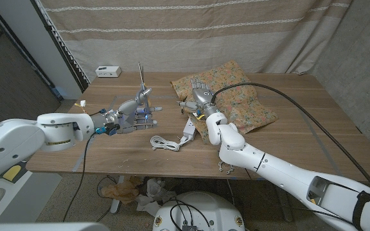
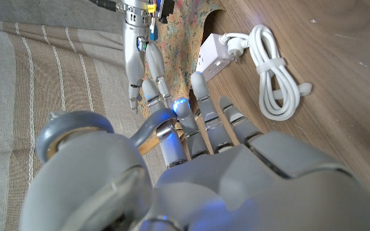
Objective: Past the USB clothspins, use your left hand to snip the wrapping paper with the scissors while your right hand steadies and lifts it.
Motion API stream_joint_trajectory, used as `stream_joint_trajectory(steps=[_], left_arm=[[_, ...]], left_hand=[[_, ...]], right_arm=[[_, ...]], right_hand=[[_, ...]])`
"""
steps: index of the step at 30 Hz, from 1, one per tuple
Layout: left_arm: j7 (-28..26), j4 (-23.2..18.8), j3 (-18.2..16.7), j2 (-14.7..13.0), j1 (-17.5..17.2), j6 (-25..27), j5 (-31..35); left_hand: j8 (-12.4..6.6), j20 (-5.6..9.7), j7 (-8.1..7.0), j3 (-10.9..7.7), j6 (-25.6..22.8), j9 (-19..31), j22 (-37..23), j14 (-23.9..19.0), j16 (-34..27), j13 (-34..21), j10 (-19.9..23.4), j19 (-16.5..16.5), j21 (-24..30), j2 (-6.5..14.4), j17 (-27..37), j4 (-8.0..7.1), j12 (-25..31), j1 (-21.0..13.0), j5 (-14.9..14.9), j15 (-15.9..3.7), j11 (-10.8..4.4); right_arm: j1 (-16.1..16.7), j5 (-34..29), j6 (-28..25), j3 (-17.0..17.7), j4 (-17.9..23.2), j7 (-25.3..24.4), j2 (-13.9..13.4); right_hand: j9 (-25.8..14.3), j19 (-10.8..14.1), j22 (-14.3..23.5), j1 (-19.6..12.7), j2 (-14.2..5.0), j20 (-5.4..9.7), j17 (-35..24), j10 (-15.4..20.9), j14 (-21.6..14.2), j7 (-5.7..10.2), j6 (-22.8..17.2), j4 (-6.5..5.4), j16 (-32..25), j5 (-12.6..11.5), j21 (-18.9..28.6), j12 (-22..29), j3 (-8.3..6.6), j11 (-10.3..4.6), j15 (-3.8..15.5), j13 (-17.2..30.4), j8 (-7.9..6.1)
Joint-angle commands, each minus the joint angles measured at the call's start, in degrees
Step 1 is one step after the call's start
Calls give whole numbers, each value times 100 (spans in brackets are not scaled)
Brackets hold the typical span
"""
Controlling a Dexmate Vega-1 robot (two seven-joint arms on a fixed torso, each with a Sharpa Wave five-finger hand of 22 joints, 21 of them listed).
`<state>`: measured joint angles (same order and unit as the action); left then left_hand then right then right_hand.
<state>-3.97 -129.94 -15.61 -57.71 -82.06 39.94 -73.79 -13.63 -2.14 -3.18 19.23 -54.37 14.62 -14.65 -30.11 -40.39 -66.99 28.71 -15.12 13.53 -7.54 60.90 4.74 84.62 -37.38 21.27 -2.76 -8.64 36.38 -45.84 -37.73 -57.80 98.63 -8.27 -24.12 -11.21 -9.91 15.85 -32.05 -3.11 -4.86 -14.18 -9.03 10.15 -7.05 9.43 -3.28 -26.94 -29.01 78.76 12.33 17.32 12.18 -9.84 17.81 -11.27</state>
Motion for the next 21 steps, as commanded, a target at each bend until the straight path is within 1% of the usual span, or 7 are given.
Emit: stream_joint_trajectory(steps=[1,4,7,11,12,15,21], left_arm=[[43,23,-7,17,-12,-17,13],[57,30,-3,12,-8,-17,15],[71,36,-3,12,-4,-16,7],[71,34,4,17,-8,-28,18],[73,37,7,29,-10,-40,16],[97,52,34,36,-5,-66,31],[99,50,17,43,-29,-77,24]], left_hand=[[18,0,191,2,-257,25,8,-72,-15,-15,395,1,-28,12,-22,-22,-27,-65,32,-720,-325],[25,5,195,8,-255,22,8,-63,-23,-4,371,-7,-25,7,-6,-26,-61,-66,33,-719,-325],[27,6,195,8,-260,21,9,-66,-20,-13,384,-8,-25,7,-17,-26,-65,-77,36,-722,-325],[28,12,191,6,-266,21,9,-69,-38,0,393,-12,-23,17,9,-31,-87,-81,40,-722,-327],[28,15,193,6,-267,24,9,-69,-26,-7,400,-11,-24,19,-12,-32,-86,-84,41,-726,-327],[27,16,189,5,-274,24,9,-82,-33,-27,415,-12,-24,21,-11,-33,-75,-88,43,-727,-326],[34,11,188,9,-271,19,10,-92,-31,-53,421,-9,-25,19,-23,-37,-68,-88,45,-725,-325]], right_arm=[[-209,-176,-289,-275,-114,286,56],[-177,-303,-295,-335,-103,114,56],[-155,-339,-263,-356,-62,80,45],[-150,-381,-277,-390,-142,58,103],[-183,-414,-305,-433,-156,149,109],[-212,-496,-341,-504,-224,180,151],[-233,-593,-403,-552,-408,73,258]], right_hand=[[1,-1651,50,14,-54,-28,-29,-41,411,-518,501,12,-27,13,55,32,-35,33,-43,-7,-25],[3,-1671,283,-8,-33,-52,-154,272,187,-511,323,75,-132,63,290,214,-52,25,-46,-27,-121],[7,-1774,507,-39,-30,-112,-271,373,100,-514,193,128,-190,81,488,293,-74,35,-80,-37,-162],[8,-1816,606,-46,-61,-140,-322,387,104,-513,170,140,-199,83,575,312,-95,37,-111,-41,-165],[8,-1744,711,-94,-59,-146,-369,440,38,-506,92,182,-233,85,697,348,-113,36,-107,-47,-185],[11,-1829,900,-301,-141,-180,-462,401,104,-488,44,300,-220,69,855,355,-211,39,-145,-64,-182],[11,-1870,998,-360,-178,-196,-511,349,129,-490,-19,335,-215,72,926,344,-243,40,-164,-76,-182]])
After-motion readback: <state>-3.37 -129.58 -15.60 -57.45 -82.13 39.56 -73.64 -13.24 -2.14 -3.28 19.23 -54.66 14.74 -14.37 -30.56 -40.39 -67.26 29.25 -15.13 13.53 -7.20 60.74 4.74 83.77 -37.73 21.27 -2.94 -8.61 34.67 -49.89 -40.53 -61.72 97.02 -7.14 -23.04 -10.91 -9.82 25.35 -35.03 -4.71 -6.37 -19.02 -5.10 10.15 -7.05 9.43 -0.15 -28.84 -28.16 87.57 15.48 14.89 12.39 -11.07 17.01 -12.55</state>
